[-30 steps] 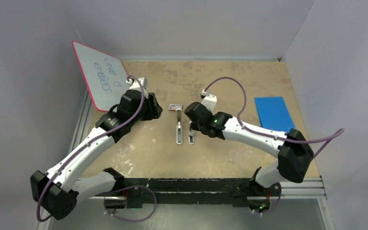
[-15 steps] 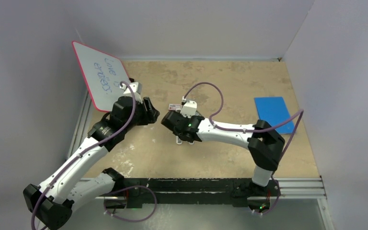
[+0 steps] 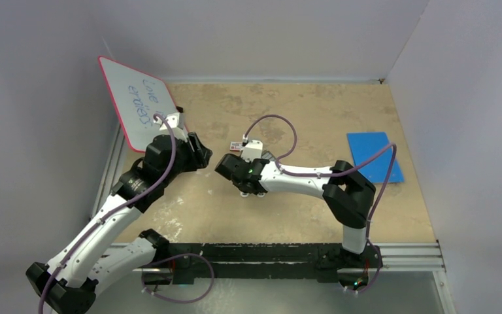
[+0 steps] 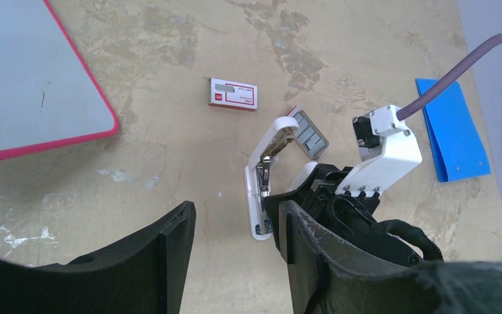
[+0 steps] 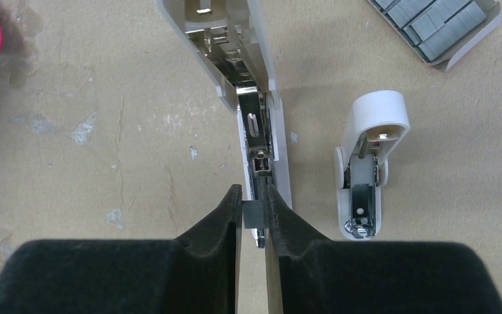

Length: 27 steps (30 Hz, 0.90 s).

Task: Load the staples into the stapler

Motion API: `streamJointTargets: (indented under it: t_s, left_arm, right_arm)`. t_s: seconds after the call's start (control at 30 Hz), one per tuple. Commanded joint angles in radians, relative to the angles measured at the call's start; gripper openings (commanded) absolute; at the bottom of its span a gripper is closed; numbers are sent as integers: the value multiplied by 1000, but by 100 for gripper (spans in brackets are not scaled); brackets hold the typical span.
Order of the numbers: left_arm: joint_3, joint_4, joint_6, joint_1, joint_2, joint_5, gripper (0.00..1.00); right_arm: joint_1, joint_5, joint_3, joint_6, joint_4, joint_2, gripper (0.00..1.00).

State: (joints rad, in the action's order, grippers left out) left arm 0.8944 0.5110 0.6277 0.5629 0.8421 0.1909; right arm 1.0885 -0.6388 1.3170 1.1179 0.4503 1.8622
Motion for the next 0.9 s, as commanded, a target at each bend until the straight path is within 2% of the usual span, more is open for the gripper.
streamJointTargets:
  t_s: [0.0,0.3,0.87]
  left_arm:
    - [7,-19,3,-7,3,15,50]
    - [6,-19,1,-6,18,14,50]
    - [5,-22,3,-7,26,-2,50]
  right_arm:
    - [7,-51,61,-12,26,8,16]
    - [7,-77,69,-10,66,7,16]
    - [7,-48,34,-42,36,3,17]
